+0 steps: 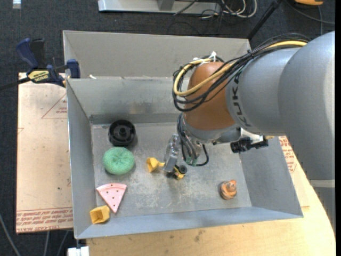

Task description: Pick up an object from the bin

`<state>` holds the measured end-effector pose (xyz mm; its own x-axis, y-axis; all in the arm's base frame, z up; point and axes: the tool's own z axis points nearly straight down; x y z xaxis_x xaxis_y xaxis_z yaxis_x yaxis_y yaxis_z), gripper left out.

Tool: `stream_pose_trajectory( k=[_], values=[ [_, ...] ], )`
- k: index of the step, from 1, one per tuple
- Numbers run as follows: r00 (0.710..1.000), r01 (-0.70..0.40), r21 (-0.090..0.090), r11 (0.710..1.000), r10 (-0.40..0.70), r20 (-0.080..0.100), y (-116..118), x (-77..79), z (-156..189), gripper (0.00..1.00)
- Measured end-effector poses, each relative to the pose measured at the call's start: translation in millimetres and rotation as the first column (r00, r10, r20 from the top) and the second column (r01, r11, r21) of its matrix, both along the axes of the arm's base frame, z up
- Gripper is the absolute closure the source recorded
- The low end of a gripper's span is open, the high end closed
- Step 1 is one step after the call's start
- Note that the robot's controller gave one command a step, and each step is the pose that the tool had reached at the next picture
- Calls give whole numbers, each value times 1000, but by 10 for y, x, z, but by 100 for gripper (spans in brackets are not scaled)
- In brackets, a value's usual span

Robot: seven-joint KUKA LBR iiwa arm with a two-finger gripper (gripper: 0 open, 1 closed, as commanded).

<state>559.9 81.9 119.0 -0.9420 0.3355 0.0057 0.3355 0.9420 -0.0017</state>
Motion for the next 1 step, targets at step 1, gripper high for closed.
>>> stream_pose_trajectory(
  k=[1],
  values=[
    [1000, -6, 1, 1000, 6, 13, -5, -33, 255, 100]
  ],
)
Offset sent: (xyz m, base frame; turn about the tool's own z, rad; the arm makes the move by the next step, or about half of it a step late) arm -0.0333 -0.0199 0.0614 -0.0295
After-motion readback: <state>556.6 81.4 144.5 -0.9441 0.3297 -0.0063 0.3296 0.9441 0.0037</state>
